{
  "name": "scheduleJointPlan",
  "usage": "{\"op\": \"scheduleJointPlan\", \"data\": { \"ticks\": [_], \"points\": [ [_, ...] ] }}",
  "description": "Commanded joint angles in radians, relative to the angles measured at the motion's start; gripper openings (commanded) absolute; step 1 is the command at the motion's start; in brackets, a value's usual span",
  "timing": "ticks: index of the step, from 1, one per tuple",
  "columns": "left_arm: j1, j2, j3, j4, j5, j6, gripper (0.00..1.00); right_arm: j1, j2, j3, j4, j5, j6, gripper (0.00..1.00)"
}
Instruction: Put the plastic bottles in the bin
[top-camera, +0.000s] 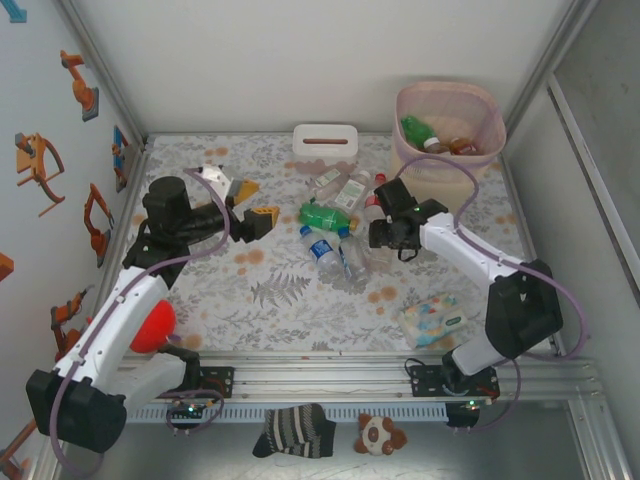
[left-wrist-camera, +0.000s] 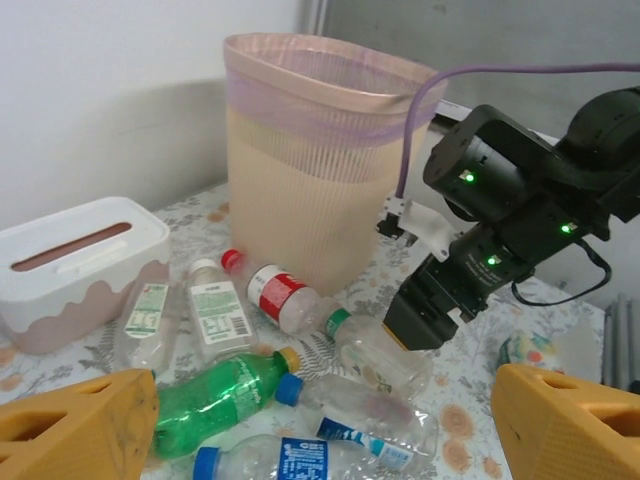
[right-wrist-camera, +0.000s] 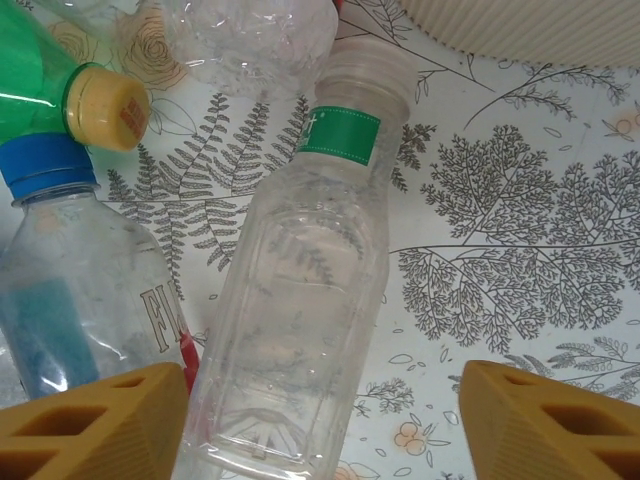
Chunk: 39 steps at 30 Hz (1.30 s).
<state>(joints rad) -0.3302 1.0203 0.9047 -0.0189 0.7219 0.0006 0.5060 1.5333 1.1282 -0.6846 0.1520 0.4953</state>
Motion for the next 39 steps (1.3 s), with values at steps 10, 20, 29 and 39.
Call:
{"op": "scheduleJointPlan", "data": {
  "ticks": [10, 20, 29, 39],
  "points": [
    [0.010, -0.040, 0.040, -0.126, -0.070, 0.103, 0.90, 0.009, 0.135, 0.031, 0.017, 0.065, 0.146, 0.78],
    [-0.012, -0.032, 0.036, -0.141, -0.130, 0.098, 0.90, 0.009, 0.239, 0.064, 0.074, 0.059, 0.188, 0.71],
    [-0.012, -0.029, 0.038, -0.148, -0.132, 0.098, 0.90, 0.009, 0.235, 0.043, 0.075, 0.073, 0.183, 0.63],
    [-0.017, -0.028, 0.039, -0.147, -0.131, 0.095, 0.90, 0.019, 0.112, 0.027, -0.015, 0.064, 0.160, 0.55]
  ]
}}
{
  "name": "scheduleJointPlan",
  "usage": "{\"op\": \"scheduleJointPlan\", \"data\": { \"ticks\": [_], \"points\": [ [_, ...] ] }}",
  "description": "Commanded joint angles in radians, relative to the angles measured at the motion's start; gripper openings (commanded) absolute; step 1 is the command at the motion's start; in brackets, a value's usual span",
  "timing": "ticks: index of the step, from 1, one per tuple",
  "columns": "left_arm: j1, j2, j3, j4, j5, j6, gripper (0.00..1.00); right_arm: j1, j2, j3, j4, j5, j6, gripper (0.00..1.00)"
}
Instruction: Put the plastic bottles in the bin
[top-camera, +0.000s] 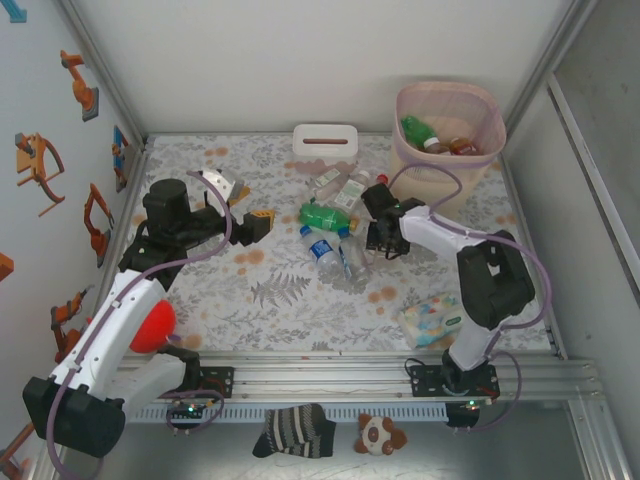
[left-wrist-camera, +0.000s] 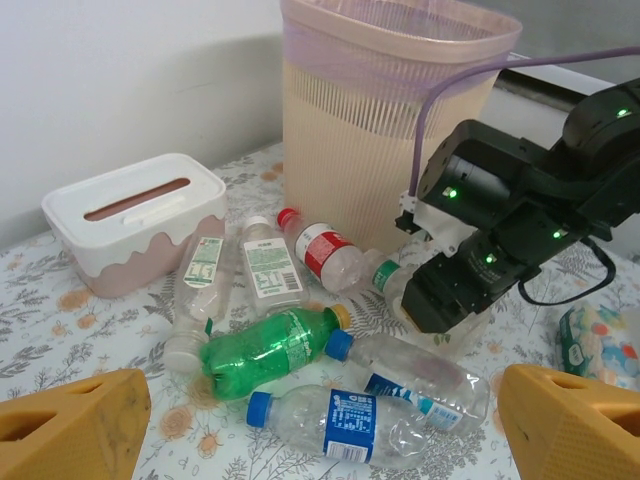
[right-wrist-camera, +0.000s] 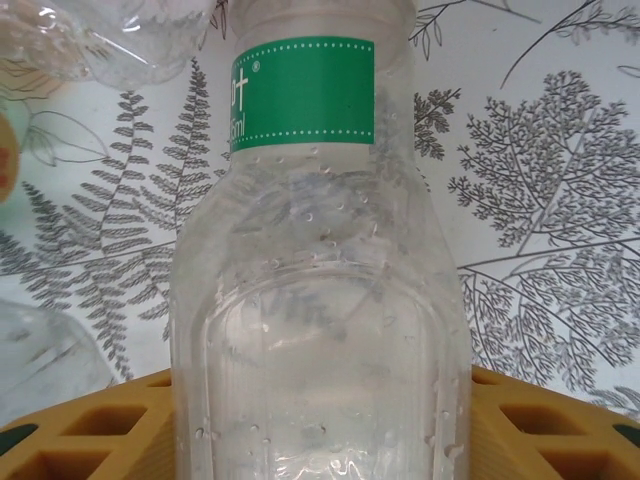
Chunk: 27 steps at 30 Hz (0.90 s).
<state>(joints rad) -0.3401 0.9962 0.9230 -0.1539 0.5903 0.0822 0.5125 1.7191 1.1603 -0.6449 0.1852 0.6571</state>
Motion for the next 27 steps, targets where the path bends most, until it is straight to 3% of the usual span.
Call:
{"op": "scheduleJointPlan", "data": {
  "ticks": [1, 13, 27],
  "points": [
    [-0.007, -0.002, 0.020, -0.013, -0.001, 0.013, 0.90, 0.014, -0.091, -0.004, -0.072, 0.030, -0.007, 0.55],
    [-0.007, 0.002, 0.023, -0.019, -0.008, 0.014, 0.89, 0.015, -0.316, 0.105, -0.276, -0.001, -0.100, 0.51],
    [-0.007, 0.005, 0.025, -0.027, -0.023, 0.021, 0.89, -0.024, -0.247, 0.628, -0.431, -0.030, -0.251, 0.51]
  ]
}}
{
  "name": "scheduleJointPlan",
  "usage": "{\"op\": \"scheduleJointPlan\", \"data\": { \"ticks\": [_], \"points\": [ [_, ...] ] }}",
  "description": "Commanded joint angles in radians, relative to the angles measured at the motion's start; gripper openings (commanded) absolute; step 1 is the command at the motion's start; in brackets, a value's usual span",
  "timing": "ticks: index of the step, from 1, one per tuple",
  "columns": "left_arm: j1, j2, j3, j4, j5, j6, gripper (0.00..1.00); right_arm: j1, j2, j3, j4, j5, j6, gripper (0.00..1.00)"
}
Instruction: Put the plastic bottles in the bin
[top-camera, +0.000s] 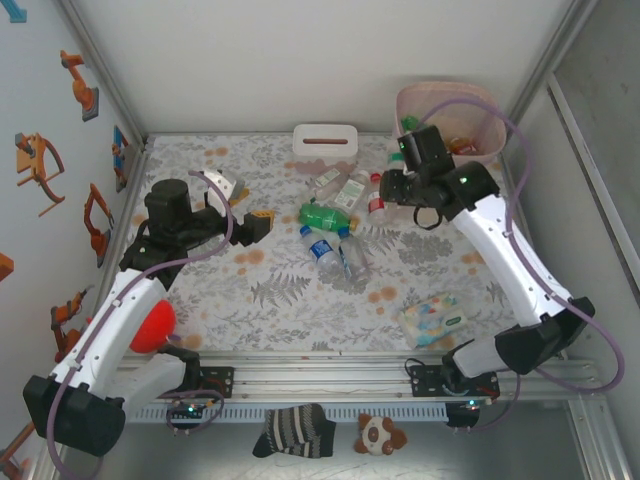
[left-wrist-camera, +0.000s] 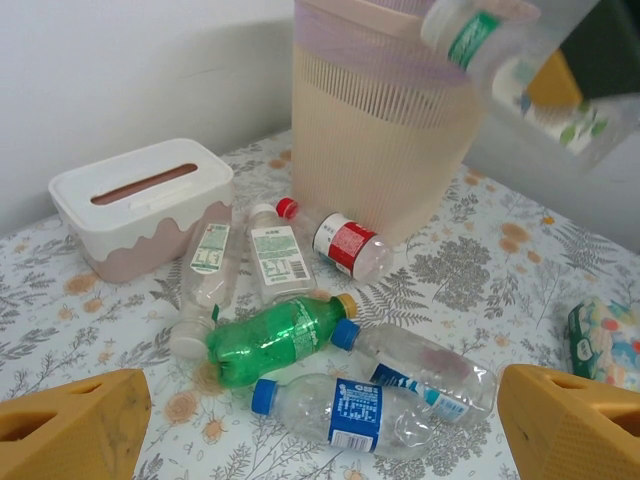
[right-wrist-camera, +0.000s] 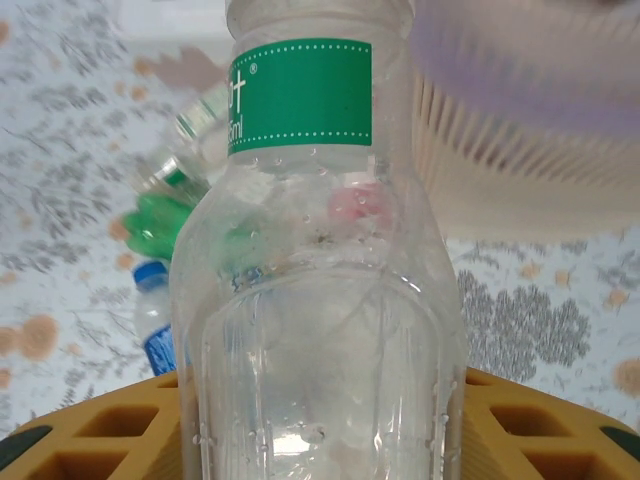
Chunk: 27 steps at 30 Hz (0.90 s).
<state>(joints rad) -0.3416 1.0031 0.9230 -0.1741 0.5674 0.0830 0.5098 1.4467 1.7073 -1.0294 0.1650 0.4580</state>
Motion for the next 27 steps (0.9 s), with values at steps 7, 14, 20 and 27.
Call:
{"op": "scheduleJointPlan", "data": {
  "ticks": [7, 14, 20, 27],
  "points": [
    [-0.007, -0.001, 0.023, -0.010, -0.007, 0.020, 0.89, -0.137, 0.138, 0.351, -0.056, -0.082, -0.108, 0.51],
    [-0.009, -0.002, 0.023, -0.012, -0.015, 0.022, 0.89, -0.302, 0.287, 0.563, -0.080, -0.202, -0.129, 0.52],
    [-0.013, 0.000, 0.023, -0.016, -0.020, 0.024, 0.89, -0.393, 0.415, 0.658, -0.063, -0.286, -0.139, 0.52],
    [-0.017, 0.003, 0.023, -0.025, -0.030, 0.033, 0.89, -0.453, 0.552, 0.750, -0.070, -0.420, -0.160, 0.52]
  ]
}}
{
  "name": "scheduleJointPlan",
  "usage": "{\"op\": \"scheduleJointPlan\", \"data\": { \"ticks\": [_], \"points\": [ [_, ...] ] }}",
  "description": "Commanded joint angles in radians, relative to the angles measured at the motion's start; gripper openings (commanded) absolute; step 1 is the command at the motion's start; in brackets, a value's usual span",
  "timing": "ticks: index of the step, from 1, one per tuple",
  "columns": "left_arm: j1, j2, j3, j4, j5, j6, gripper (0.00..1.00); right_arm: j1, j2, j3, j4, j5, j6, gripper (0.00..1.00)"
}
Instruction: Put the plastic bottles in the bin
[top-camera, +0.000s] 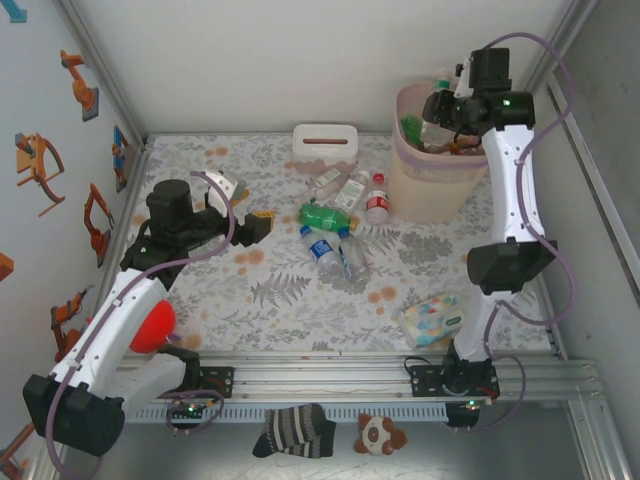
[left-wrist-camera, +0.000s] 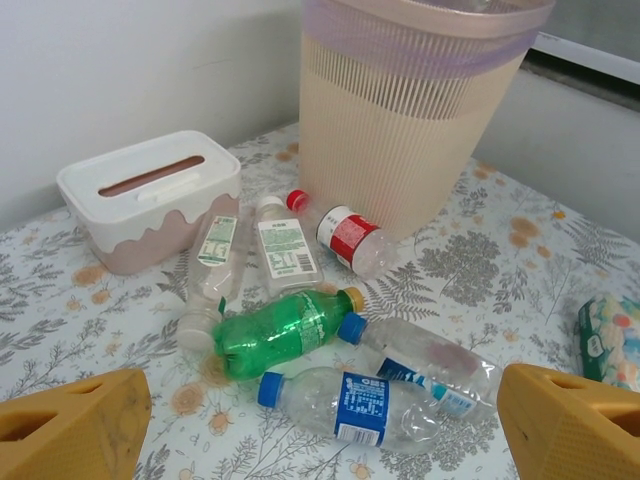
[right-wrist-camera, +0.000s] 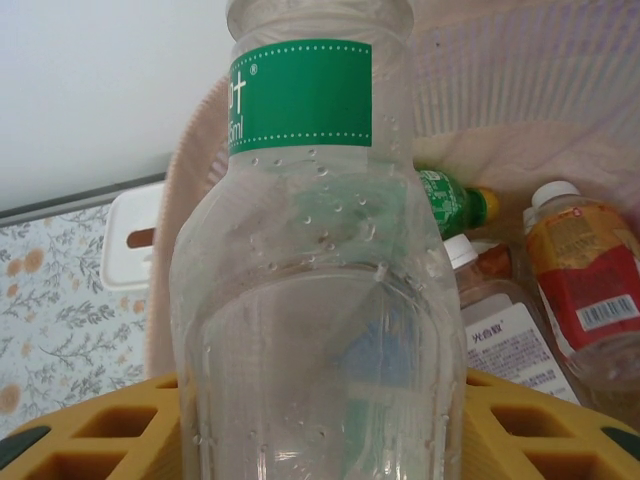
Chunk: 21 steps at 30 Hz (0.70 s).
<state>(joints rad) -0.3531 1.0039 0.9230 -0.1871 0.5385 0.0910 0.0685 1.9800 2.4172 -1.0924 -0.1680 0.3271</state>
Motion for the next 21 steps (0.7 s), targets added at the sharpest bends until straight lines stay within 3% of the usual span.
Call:
{"op": "scheduleJointPlan", "data": {
  "ticks": [1, 8, 21],
  "points": [
    [-0.007, 0.002, 0.025, -0.015, -0.004, 0.027, 0.89, -0.012, 0.032, 0.040, -0.008, -0.103, -0.037, 0.52],
    [-0.007, 0.004, 0.025, -0.027, -0.025, 0.038, 0.89, -0.012, 0.066, -0.021, -0.014, -0.194, -0.086, 0.51],
    [-0.007, -0.002, 0.028, -0.029, -0.025, 0.042, 0.89, -0.012, 0.130, -0.090, -0.027, -0.253, -0.045, 0.51]
  ]
}}
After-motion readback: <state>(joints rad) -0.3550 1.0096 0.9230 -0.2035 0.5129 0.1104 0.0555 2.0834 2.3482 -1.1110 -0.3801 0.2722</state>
